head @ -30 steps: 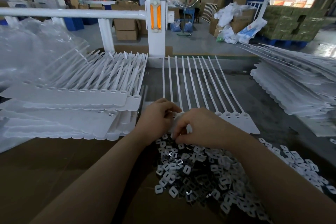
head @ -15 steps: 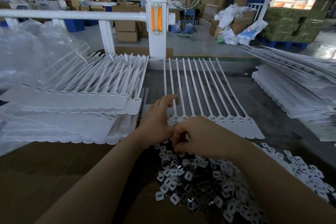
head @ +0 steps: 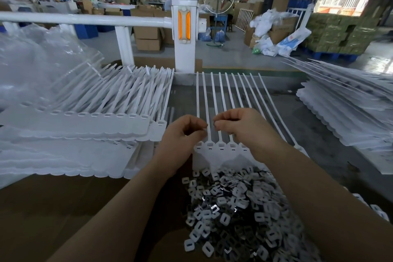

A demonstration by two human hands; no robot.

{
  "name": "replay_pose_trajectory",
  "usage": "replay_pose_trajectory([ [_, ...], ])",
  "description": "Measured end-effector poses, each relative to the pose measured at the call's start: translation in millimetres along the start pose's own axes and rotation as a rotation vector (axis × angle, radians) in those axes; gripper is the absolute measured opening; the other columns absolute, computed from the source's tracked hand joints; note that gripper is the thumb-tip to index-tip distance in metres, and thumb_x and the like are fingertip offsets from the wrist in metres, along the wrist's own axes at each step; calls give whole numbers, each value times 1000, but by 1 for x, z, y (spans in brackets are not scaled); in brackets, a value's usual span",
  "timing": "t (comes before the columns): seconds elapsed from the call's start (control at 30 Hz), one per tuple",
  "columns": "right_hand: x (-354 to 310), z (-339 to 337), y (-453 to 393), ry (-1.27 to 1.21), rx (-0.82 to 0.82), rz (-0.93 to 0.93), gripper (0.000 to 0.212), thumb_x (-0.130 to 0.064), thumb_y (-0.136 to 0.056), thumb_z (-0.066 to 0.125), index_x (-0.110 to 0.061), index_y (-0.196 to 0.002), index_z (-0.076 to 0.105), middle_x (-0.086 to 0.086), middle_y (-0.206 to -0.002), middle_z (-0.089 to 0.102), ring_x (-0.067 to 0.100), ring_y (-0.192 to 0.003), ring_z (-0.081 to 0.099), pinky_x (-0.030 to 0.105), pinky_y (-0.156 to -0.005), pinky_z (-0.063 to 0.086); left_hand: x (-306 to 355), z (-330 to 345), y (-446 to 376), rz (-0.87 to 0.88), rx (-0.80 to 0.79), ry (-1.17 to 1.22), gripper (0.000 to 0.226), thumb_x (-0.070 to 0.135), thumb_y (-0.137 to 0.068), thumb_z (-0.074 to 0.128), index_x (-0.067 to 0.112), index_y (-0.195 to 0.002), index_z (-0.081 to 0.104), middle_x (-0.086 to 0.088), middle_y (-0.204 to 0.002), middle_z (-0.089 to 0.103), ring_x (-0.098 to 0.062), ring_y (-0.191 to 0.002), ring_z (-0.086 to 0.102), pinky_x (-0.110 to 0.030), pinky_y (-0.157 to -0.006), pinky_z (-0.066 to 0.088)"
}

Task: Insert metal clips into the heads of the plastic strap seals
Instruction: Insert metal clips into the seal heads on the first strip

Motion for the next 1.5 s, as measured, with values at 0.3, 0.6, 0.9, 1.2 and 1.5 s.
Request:
replay_pose_trajectory([
  [0.3,9,6,-6,-19,49,-50,11,-15,-83,73,-25,-81,73,-14,-70,71,-7,-64,62,16,-60,46,3,4,-1,15,13,-63,3,18,-88,70,21,-87,73,3,-79,73,-14,-77,68,-15,-68,52],
  [0.6,10,7,-9,-10,32,-51,8,-20,-90,66,-23,-85,72,-9,-75,74,-7,-57,57,22,-63,48,5,4,-1,57,108,-203,7,18,-90,68,23,-85,68,7,-76,69,-8,-72,63,-18,-66,51],
  [0.9,9,9,-8,49,2,-8,22,-35,-91,64,-18,-79,73,-3,-72,72,9,-61,53,29,-66,48,12,6,6,300,162,-356,7,12,-88,68,18,-84,68,12,-74,65,-6,-71,61,-13,-63,45],
  [1.2,8,8,-7,32,-64,49,25,-38,-91,63,-19,-78,73,-5,-70,72,5,-65,56,24,-66,41,16,5,7,457,201,-505,2,11,-88,70,12,-88,72,6,-82,67,-6,-71,62,-23,-64,52],
  [1.5,10,8,-8,9,-49,21,16,-29,-94,61,-19,-88,72,-10,-69,71,6,-63,52,26,-63,43,11,9,5,111,159,-196,9,16,-90,67,22,-96,71,13,-80,71,-1,-74,66,-11,-65,50],
])
Point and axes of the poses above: each hand's wrist, its own y-axis away from the middle knuckle, its own z-axis out of the palm, x = y × z, the point moved 2 cm from there along -y, towards the middle knuckle
